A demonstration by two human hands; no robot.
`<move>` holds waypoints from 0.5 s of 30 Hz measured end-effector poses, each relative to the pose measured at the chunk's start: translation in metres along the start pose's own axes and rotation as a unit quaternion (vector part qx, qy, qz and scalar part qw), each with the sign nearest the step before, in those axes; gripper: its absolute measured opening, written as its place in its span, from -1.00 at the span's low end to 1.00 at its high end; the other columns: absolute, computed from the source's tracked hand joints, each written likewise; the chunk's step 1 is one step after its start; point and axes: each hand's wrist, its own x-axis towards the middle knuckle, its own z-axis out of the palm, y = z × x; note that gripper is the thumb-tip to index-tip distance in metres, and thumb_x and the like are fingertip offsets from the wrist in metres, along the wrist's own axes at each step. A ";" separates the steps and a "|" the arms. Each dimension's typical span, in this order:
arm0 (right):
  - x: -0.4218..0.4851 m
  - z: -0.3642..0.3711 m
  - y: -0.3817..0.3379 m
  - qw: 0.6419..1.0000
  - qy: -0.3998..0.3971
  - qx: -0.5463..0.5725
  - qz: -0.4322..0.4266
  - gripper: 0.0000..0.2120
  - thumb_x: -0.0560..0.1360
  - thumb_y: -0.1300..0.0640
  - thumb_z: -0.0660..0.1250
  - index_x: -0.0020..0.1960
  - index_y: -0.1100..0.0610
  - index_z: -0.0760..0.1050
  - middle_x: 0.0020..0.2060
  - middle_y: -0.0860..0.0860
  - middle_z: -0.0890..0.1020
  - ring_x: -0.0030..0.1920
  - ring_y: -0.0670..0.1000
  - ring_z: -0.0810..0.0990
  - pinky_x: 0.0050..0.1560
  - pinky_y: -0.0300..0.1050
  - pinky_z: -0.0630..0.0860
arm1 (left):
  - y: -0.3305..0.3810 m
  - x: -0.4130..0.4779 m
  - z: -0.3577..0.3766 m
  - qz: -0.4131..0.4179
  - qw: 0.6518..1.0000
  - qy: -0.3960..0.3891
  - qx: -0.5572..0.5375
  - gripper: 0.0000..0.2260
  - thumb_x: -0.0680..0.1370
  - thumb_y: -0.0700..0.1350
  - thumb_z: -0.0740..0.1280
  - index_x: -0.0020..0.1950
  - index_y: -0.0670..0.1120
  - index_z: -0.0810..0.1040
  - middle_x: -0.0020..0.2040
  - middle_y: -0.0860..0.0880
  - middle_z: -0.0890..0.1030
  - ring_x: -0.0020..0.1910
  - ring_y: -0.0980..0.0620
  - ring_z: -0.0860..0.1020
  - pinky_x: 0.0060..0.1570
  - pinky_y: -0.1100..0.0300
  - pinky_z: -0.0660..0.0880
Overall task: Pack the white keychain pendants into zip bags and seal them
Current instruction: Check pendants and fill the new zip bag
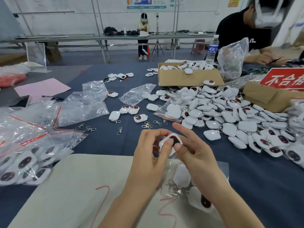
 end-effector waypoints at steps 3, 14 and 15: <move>0.001 0.003 0.001 0.998 0.049 -0.032 0.010 -0.64 0.59 0.25 0.34 0.28 -0.13 0.52 -0.01 -0.07 0.75 0.08 -0.06 0.71 0.15 -0.18 0.60 | 0.000 0.002 -0.002 -0.081 0.995 -0.016 -0.053 -0.92 0.61 -0.07 0.40 0.07 0.08 0.64 -0.08 0.14 0.60 -0.16 0.21 0.57 -0.17 0.42 0.43; 0.004 0.003 0.002 0.975 0.035 0.180 0.122 -0.69 0.34 0.03 0.47 0.06 0.06 0.73 0.03 0.16 0.74 0.01 0.06 0.74 -0.03 -0.24 0.63 | 0.003 0.008 -0.006 -0.238 0.945 -0.018 -0.222 -0.85 0.63 -0.20 0.31 0.08 -0.13 0.68 -0.25 -0.05 0.68 -0.42 0.08 0.52 -0.38 0.27 0.51; 0.004 0.002 0.003 0.975 0.030 0.179 0.125 -0.67 0.34 0.03 0.48 0.07 0.08 0.73 0.04 0.16 0.73 0.03 0.07 0.74 -0.01 -0.23 0.63 | 0.002 0.008 -0.005 -0.238 0.945 -0.016 -0.223 -0.85 0.63 -0.20 0.30 0.07 -0.14 0.67 -0.27 -0.05 0.67 -0.43 0.07 0.51 -0.38 0.27 0.50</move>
